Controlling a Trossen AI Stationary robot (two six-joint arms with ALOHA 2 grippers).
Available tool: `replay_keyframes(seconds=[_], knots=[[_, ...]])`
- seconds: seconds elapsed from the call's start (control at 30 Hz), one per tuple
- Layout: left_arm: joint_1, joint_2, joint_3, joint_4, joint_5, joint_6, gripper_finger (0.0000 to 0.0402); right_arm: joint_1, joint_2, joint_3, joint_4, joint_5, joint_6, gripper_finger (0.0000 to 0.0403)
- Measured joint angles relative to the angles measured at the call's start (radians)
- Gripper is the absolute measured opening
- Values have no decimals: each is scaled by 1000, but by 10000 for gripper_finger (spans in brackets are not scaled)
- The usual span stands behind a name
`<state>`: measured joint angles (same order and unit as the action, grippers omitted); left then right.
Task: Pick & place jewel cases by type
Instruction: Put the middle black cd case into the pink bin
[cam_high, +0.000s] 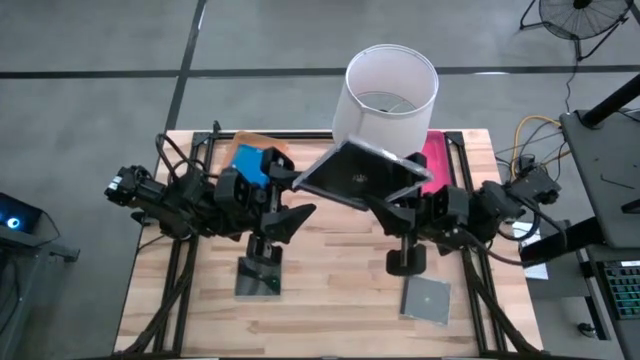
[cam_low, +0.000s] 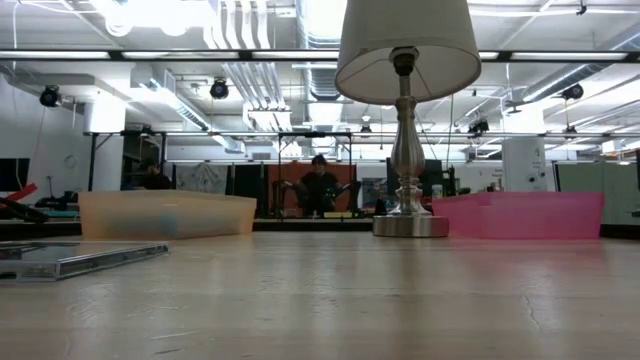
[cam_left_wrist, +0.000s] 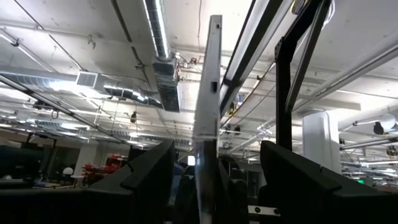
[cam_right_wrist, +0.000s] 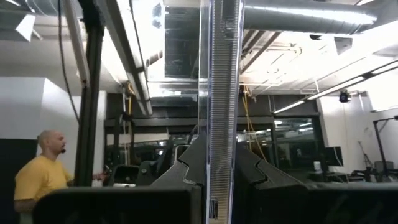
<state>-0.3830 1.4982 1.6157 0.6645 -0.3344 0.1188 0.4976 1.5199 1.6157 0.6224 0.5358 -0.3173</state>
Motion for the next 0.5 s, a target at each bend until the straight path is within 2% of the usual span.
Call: replay_keyframes(seconds=[0.13,0.5], knots=[[7,0,0,1,0,1,220,-29,13,0,0,-53,33,20],[11,0,0,1,0,3,209,-58,34,0,18,-88,73,20]])
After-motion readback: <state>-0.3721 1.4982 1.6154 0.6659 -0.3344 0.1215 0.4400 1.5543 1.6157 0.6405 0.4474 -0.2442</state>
